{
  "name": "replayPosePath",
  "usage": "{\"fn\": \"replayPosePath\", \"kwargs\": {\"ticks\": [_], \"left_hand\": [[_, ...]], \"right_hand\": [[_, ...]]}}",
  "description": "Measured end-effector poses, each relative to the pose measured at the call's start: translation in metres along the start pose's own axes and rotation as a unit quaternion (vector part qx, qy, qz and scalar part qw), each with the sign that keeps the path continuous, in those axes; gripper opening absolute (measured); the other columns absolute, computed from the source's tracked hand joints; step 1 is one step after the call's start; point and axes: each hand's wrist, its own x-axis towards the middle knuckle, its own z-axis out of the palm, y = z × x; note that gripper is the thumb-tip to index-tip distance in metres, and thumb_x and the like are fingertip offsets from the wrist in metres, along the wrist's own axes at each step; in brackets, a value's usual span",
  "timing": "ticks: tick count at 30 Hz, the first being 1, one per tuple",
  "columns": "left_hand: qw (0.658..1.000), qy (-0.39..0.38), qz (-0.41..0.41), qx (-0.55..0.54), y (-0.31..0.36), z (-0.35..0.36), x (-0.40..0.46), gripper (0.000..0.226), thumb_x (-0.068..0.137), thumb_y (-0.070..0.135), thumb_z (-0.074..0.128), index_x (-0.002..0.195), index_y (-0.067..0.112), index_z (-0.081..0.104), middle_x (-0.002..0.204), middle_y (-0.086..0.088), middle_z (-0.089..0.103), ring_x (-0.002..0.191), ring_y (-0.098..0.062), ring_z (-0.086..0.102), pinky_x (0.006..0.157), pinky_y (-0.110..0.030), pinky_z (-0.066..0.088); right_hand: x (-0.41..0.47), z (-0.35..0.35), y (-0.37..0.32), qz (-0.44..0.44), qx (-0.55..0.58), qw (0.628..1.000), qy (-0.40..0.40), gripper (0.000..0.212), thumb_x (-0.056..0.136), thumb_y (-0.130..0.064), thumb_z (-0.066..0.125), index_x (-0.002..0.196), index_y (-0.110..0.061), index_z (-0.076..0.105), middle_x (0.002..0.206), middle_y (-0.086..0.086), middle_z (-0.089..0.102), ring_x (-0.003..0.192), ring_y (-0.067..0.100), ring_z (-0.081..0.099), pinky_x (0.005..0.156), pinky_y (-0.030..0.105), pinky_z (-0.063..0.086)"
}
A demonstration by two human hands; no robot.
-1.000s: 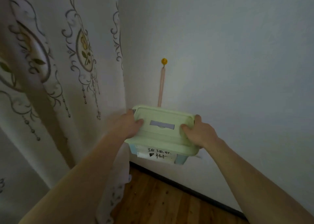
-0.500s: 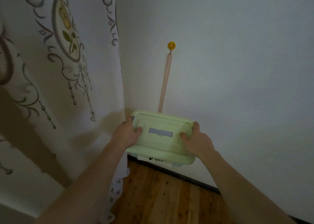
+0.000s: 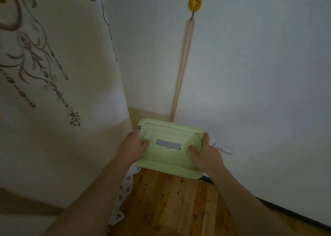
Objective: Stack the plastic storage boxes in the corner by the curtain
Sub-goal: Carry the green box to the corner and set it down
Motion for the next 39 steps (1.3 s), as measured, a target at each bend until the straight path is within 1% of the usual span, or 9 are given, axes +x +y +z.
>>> {"fn": "replayPosePath", "kwargs": {"ticks": [6, 10, 15, 19, 22, 24, 31, 35, 39], "left_hand": [[1.0, -0.015, -0.012, -0.005, -0.035, 0.061, 0.04, 0.067, 0.093, 0.039, 0.055, 0.148, 0.02, 0.022, 0.128, -0.013, 0.052, 0.106, -0.032, 0.057, 0.077, -0.034, 0.042], [0.999, -0.035, -0.023, -0.005, -0.065, 0.101, 0.063, 0.066, 0.094, 0.036, 0.055, 0.148, 0.02, 0.022, 0.131, -0.013, 0.05, 0.109, -0.033, 0.056, 0.089, -0.043, 0.049], [0.998, -0.054, -0.027, -0.003, -0.12, 0.158, 0.094, 0.065, 0.095, 0.036, 0.054, 0.148, 0.019, 0.02, 0.133, -0.015, 0.048, 0.111, -0.035, 0.055, 0.09, -0.045, 0.048], [0.998, -0.057, -0.029, 0.001, -0.17, 0.213, 0.12, 0.066, 0.095, 0.036, 0.054, 0.149, 0.018, 0.019, 0.135, -0.016, 0.047, 0.113, -0.035, 0.054, 0.091, -0.045, 0.048], [0.997, -0.062, -0.039, 0.0, -0.208, 0.258, 0.14, 0.066, 0.096, 0.035, 0.054, 0.149, 0.02, 0.018, 0.139, -0.014, 0.045, 0.115, -0.034, 0.053, 0.092, -0.043, 0.047], [0.997, -0.069, -0.041, -0.001, -0.23, 0.288, 0.153, 0.069, 0.096, 0.035, 0.054, 0.151, 0.021, 0.016, 0.141, -0.013, 0.043, 0.119, -0.033, 0.052, 0.093, -0.041, 0.046], [0.996, -0.084, -0.036, 0.004, -0.301, 0.402, 0.19, 0.07, 0.095, 0.034, 0.054, 0.152, 0.022, 0.014, 0.147, -0.013, 0.037, 0.122, -0.033, 0.049, 0.095, -0.041, 0.044], [0.996, -0.082, -0.038, -0.001, -0.334, 0.458, 0.206, 0.07, 0.095, 0.034, 0.054, 0.152, 0.023, 0.014, 0.145, -0.013, 0.038, 0.121, -0.033, 0.05, 0.094, -0.04, 0.044], [0.996, -0.084, -0.034, 0.006, -0.358, 0.495, 0.216, 0.071, 0.095, 0.034, 0.054, 0.152, 0.022, 0.014, 0.144, -0.015, 0.039, 0.122, -0.033, 0.049, 0.093, -0.039, 0.042]], "right_hand": [[0.046, 0.064, 0.028, 0.011, 0.019, 0.999, -0.029, 0.077, 0.097, -0.053, 0.041, 0.152, -0.022, -0.003, 0.1, 0.008, 0.063, 0.081, 0.026, 0.061, 0.069, 0.034, 0.05], [0.074, 0.115, 0.043, 0.018, 0.008, 0.999, -0.035, 0.076, 0.097, -0.054, 0.04, 0.151, -0.022, -0.003, 0.093, 0.002, 0.06, 0.072, 0.02, 0.058, 0.062, 0.031, 0.046], [0.112, 0.191, 0.062, 0.017, -0.003, 0.999, -0.031, 0.077, 0.097, -0.055, 0.04, 0.151, -0.023, -0.004, 0.087, 0.001, 0.056, 0.067, 0.018, 0.054, 0.059, 0.03, 0.042], [0.145, 0.264, 0.08, 0.019, -0.011, 1.0, -0.023, 0.076, 0.096, -0.054, 0.042, 0.151, -0.024, -0.001, 0.088, 0.002, 0.059, 0.068, 0.021, 0.055, 0.058, 0.031, 0.043], [0.169, 0.321, 0.099, 0.014, -0.007, 1.0, -0.022, 0.078, 0.096, -0.054, 0.043, 0.152, -0.021, 0.0, 0.099, 0.009, 0.065, 0.077, 0.027, 0.062, 0.064, 0.033, 0.048], [0.184, 0.355, 0.114, 0.016, -0.002, 1.0, -0.019, 0.081, 0.096, -0.054, 0.045, 0.153, -0.02, 0.0, 0.104, 0.012, 0.067, 0.077, 0.025, 0.061, 0.064, 0.033, 0.048], [0.235, 0.468, 0.167, 0.021, 0.008, 1.0, -0.016, 0.08, 0.097, -0.051, 0.046, 0.154, -0.015, 0.001, 0.104, 0.011, 0.065, 0.078, 0.026, 0.062, 0.061, 0.032, 0.044], [0.256, 0.522, 0.193, 0.04, 0.023, 0.998, -0.032, 0.083, 0.098, -0.05, 0.046, 0.155, -0.015, -0.002, 0.116, 0.013, 0.065, 0.091, 0.029, 0.066, 0.068, 0.033, 0.05], [0.266, 0.557, 0.209, 0.059, 0.048, 0.996, -0.043, 0.084, 0.097, -0.051, 0.047, 0.156, -0.017, -0.002, 0.124, 0.016, 0.062, 0.098, 0.033, 0.065, 0.078, 0.04, 0.055]]}}
